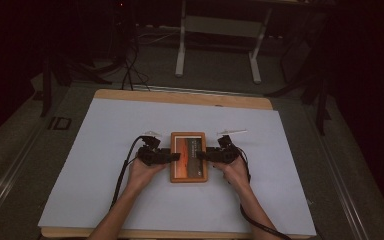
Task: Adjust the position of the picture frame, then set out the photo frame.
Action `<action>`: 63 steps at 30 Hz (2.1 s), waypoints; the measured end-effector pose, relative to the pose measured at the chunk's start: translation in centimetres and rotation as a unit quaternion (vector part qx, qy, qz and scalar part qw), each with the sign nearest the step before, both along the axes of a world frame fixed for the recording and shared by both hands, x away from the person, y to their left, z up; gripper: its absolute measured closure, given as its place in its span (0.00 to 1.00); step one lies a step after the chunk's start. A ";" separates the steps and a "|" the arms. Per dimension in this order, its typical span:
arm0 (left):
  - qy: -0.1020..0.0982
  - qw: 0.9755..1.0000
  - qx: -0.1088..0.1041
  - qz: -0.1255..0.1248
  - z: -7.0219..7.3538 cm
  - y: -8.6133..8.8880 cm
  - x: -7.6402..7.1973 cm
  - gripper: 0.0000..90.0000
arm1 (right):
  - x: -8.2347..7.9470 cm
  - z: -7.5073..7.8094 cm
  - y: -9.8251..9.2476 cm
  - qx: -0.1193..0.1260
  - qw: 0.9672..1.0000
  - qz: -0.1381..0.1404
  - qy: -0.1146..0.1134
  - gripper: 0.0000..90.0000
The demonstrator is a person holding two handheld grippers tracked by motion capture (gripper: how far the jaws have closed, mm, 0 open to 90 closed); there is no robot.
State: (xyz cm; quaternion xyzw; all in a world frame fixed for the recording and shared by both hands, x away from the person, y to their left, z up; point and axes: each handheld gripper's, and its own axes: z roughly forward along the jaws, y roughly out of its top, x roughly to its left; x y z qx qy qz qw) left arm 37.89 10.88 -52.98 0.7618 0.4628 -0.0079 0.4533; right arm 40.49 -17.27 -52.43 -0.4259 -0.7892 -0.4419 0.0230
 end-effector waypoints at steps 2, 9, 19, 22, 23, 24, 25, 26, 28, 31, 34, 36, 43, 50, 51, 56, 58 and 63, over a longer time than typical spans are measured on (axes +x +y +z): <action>0.000 1.000 0.002 -0.002 0.0 0.0 0.0 0.49 | 0.0 0.0 0.0 0.000 1.000 -0.001 0.000 0.48; -0.009 1.000 0.002 -0.027 0.1 -0.1 0.4 0.50 | -0.6 0.1 -0.3 -0.003 1.000 -0.006 -0.004 0.48; -0.005 0.999 -0.003 -0.048 -0.1 -0.1 1.2 0.49 | -1.0 0.0 -0.8 0.000 1.000 -0.014 0.000 0.48; -0.009 0.999 0.005 -0.053 -0.1 -0.3 1.0 0.49 | -1.0 0.0 -0.8 -0.001 1.000 -0.014 0.001 0.48; -0.015 0.998 0.016 -0.054 -0.1 -0.6 0.8 0.42 | -1.0 -0.1 -0.8 0.001 1.000 -0.016 0.000 0.48; -0.018 0.998 0.020 -0.051 0.0 -0.6 0.7 0.41 | -1.0 -0.1 -0.8 0.001 1.000 -0.016 0.000 0.48; -0.022 0.999 0.019 -0.045 0.0 -0.5 0.6 0.41 | -1.1 0.0 -0.9 -0.001 1.000 -0.016 -0.002 0.49; -0.022 0.999 0.019 -0.045 0.0 -0.5 0.6 0.41 | -1.1 0.0 -0.9 -0.001 1.000 -0.016 -0.002 0.49; -0.030 0.999 0.012 -0.033 0.3 0.0 0.2 0.41 | -1.3 0.4 -1.1 -0.011 1.000 -0.023 -0.016 0.53; -0.043 0.999 0.010 -0.025 0.7 0.8 -0.4 0.42 | -1.4 0.6 -1.5 -0.012 0.999 -0.026 -0.020 0.53; -0.057 0.998 0.014 -0.017 1.2 1.4 -0.9 0.43 | -1.5 0.9 -2.0 -0.015 0.999 -0.035 -0.027 0.54; -0.063 0.998 0.008 -0.010 1.5 1.8 -1.2 0.44 | -1.6 1.1 -2.1 -0.016 0.998 -0.040 -0.035 0.55; -0.081 0.996 0.030 0.023 2.1 3.1 -2.6 0.47 | -2.1 2.4 -2.2 -0.039 0.995 -0.053 -0.073 0.55; -0.076 0.997 0.011 0.030 2.2 3.9 -3.7 0.48 | -2.5 3.4 -1.0 -0.070 0.991 -0.041 -0.106 0.57; -0.076 0.996 0.015 0.031 2.2 3.9 -3.8 0.48 | -2.6 3.5 -0.8 -0.075 0.990 -0.038 -0.111 0.59; -0.086 0.996 0.017 0.027 2.2 3.9 -4.5 0.52 | -2.7 3.9 0.1 -0.096 0.986 -0.031 -0.134 0.63; -0.082 0.996 0.017 0.015 2.4 4.0 -5.0 0.52 | -2.6 4.0 0.4 -0.103 0.984 -0.030 -0.141 0.65; -0.080 0.997 0.020 -0.005 2.2 4.1 -5.6 0.57 | -2.0 4.2 0.8 -0.103 0.982 -0.037 -0.152 0.69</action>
